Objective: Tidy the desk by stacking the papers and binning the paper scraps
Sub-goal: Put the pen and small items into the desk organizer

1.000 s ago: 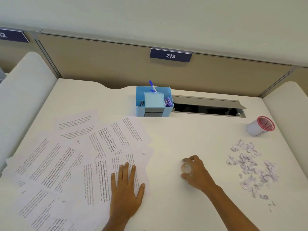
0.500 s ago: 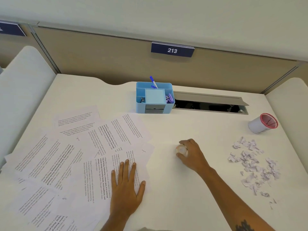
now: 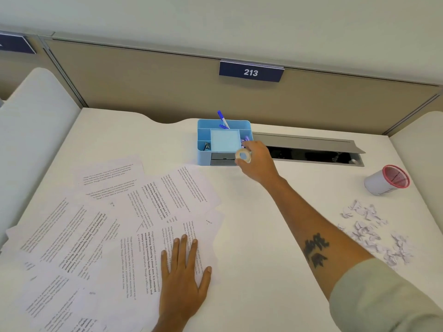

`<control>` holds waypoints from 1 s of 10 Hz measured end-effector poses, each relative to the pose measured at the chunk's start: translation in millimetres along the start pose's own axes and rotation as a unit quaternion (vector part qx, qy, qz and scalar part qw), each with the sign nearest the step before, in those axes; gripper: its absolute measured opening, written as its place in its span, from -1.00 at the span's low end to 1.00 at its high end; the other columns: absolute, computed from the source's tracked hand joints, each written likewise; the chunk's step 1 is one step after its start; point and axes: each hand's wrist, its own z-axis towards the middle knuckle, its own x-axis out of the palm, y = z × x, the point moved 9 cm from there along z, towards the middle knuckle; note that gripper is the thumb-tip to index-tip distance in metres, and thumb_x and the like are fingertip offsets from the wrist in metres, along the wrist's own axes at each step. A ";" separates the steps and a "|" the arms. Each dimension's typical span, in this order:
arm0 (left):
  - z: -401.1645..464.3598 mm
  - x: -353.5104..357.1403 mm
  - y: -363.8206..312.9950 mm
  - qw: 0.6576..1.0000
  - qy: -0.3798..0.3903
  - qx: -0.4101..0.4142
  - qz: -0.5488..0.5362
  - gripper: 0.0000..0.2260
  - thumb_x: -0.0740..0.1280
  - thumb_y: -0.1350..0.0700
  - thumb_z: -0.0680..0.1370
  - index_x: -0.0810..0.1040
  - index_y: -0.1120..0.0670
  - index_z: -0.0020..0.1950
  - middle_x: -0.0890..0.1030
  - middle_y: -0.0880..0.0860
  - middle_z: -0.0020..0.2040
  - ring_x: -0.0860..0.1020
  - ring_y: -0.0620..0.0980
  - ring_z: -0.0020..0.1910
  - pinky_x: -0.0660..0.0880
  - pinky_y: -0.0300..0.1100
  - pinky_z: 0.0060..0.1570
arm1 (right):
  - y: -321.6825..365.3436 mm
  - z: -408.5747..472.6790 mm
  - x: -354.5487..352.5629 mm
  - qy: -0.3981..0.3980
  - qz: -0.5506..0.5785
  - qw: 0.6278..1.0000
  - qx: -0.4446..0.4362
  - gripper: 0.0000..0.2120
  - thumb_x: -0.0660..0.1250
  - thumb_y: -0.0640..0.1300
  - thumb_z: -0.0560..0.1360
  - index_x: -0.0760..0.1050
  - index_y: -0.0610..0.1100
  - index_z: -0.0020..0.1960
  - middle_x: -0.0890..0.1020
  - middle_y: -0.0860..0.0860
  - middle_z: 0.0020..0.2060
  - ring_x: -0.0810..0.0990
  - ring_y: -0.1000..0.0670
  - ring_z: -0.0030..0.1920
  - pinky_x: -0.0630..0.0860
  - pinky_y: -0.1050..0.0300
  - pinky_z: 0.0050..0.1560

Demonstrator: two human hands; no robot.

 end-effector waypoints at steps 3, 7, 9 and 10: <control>1.1 3.8 2.0 1.000 0.010 -0.006 -0.002 -0.23 0.21 -0.29 0.64 0.07 0.02 0.74 -0.02 0.07 0.76 -0.02 0.10 0.74 0.10 0.33 0.63 | 24.5 53.5 17.0 0.016 -0.031 0.999 -0.007 -0.47 0.54 -0.09 0.50 0.50 -0.16 0.41 0.53 -0.14 0.28 0.54 -0.18 0.28 0.51 -0.03 0.18; 1.9 4.5 2.3 1.000 0.016 -0.009 0.001 -0.25 0.17 -0.30 0.65 0.07 0.01 0.74 -0.02 0.06 0.76 -0.03 0.10 0.74 0.10 0.33 0.63 | 23.3 66.0 29.3 0.026 -0.107 0.994 0.017 -0.43 0.54 0.01 0.51 0.48 -0.15 0.43 0.54 -0.13 0.31 0.46 -0.18 0.36 0.56 -0.12 0.23; 1.7 4.9 2.4 1.000 0.014 -0.009 0.003 -0.24 0.19 -0.30 0.64 0.07 0.01 0.74 -0.02 0.06 0.76 -0.02 0.10 0.74 0.10 0.33 0.63 | 22.6 60.5 25.0 0.017 -0.114 0.993 0.021 -0.43 0.52 0.02 0.53 0.47 -0.13 0.46 0.51 -0.11 0.34 0.43 -0.16 0.39 0.52 -0.09 0.22; 1.4 5.4 2.2 1.000 0.011 -0.007 0.005 -0.25 0.18 -0.29 0.65 0.06 0.01 0.74 -0.03 0.06 0.76 -0.04 0.10 0.74 0.07 0.31 0.64 | 23.5 46.3 19.0 -0.006 -0.125 0.992 0.004 -0.42 0.53 0.01 0.51 0.47 -0.12 0.45 0.50 -0.11 0.35 0.43 -0.19 0.36 0.54 -0.09 0.18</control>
